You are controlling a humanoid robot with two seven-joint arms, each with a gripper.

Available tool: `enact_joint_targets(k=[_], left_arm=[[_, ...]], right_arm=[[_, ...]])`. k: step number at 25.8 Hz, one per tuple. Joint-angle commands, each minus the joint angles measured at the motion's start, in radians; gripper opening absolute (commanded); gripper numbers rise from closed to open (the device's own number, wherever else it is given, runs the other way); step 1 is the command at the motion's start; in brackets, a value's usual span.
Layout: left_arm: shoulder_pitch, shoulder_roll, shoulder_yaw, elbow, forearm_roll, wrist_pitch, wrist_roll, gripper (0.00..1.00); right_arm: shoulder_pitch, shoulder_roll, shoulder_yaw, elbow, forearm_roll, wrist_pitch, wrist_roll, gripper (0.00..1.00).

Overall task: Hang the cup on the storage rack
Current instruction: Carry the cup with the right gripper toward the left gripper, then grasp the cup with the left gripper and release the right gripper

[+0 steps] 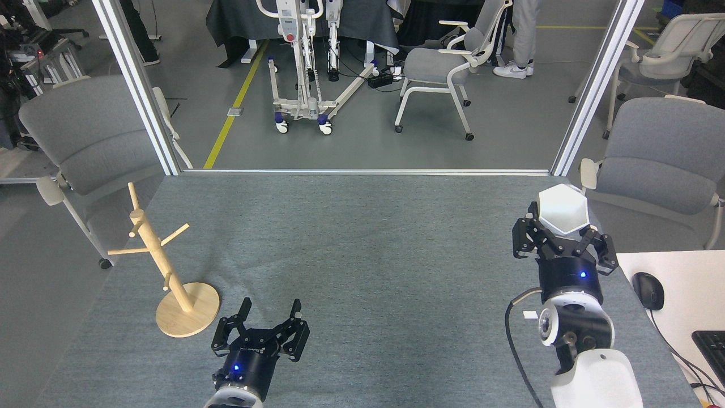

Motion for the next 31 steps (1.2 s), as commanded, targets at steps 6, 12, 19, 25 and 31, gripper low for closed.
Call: enact_joint_targets(k=[6,12,19,25,31], left_arm=[[-0.040,-0.001,-0.250,-0.022,-0.331,-0.157,0.056,0.99],[-0.148,-0.009,-0.373,0.012,-0.344,-0.175,-0.008,0.99],[-0.243,-0.049,-0.376,0.104,-0.333,-0.241,-0.082,0.99],[-0.303,-0.061,-0.371,0.145,-0.239,-0.280,-0.155,0.99],[-0.413,-0.056,-0.371,0.214,-0.135,-0.286,-0.205,0.99]], right_arm=[[-0.073,0.002,0.455,-0.058,0.046,0.495,0.166,0.26],[-0.114,0.007,0.608,-0.057,0.089,0.661,0.272,0.26],[-0.116,0.062,0.646,-0.050,0.113,0.682,0.312,0.24],[-0.116,0.068,0.688,-0.049,0.115,0.684,0.349,0.24],[-0.113,0.082,0.729,-0.043,0.113,0.692,0.351,0.23]])
